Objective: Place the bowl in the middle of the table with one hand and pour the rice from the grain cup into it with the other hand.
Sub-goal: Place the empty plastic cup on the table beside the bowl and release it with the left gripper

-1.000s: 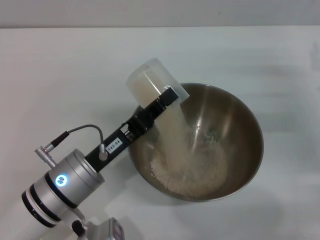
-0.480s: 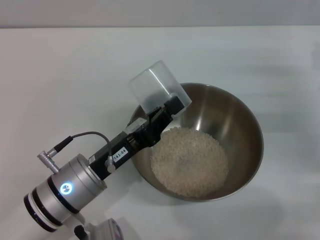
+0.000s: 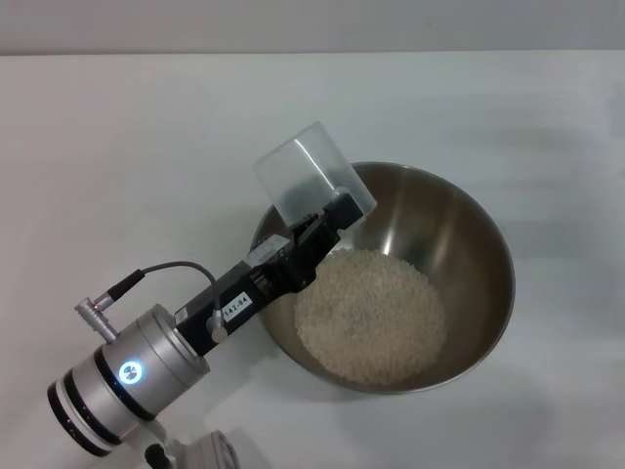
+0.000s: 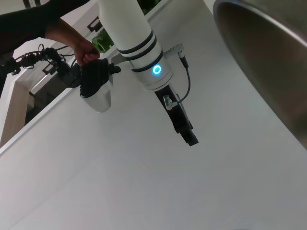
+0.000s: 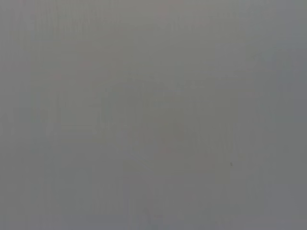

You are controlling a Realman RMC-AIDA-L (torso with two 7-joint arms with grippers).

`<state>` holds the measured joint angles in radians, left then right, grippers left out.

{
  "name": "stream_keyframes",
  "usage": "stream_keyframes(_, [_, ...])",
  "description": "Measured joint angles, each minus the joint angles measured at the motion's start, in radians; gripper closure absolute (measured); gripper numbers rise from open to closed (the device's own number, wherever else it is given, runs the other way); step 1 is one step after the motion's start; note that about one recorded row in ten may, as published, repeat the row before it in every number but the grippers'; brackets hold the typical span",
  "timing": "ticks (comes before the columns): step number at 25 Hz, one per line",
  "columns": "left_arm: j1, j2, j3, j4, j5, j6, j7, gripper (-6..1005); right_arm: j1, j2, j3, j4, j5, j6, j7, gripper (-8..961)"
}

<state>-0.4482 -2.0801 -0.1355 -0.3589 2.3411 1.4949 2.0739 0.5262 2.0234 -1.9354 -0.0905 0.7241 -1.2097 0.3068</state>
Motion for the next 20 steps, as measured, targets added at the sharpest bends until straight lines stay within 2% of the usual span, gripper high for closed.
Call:
stream_keyframes(7, [0.002,0.0,0.007,-0.003,0.0,0.0,-0.008,977,0.0,0.0,0.0,0.0,0.0,0.0,0.0,487])
stream_keyframes(11, [0.007,0.0,-0.004,-0.013,-0.006,0.003,-0.1,977,0.0,0.0,0.0,0.0,0.0,0.001,0.0,487])
stream_keyframes(13, [0.013,0.0,-0.024,-0.026,-0.009,0.012,-0.225,977,0.0,0.0,0.0,-0.002,0.0,0.001,0.0,487])
stream_keyframes(17, [0.042,0.0,-0.117,-0.062,-0.012,0.005,-0.578,976,-0.001,0.004,0.0,-0.006,0.0,0.001,0.0,487])
stream_keyframes(18, [0.051,0.0,-0.143,-0.069,-0.012,0.002,-0.68,976,-0.001,0.005,0.0,-0.006,0.0,0.001,0.0,487])
stream_keyframes(19, [0.07,0.0,-0.197,-0.081,-0.013,-0.007,-0.88,976,-0.002,0.007,0.0,-0.007,0.0,0.001,0.002,487])
stream_keyframes(20, [0.07,0.0,-0.197,-0.081,-0.013,-0.007,-0.88,976,-0.002,0.007,0.0,-0.007,0.0,0.001,0.002,487])
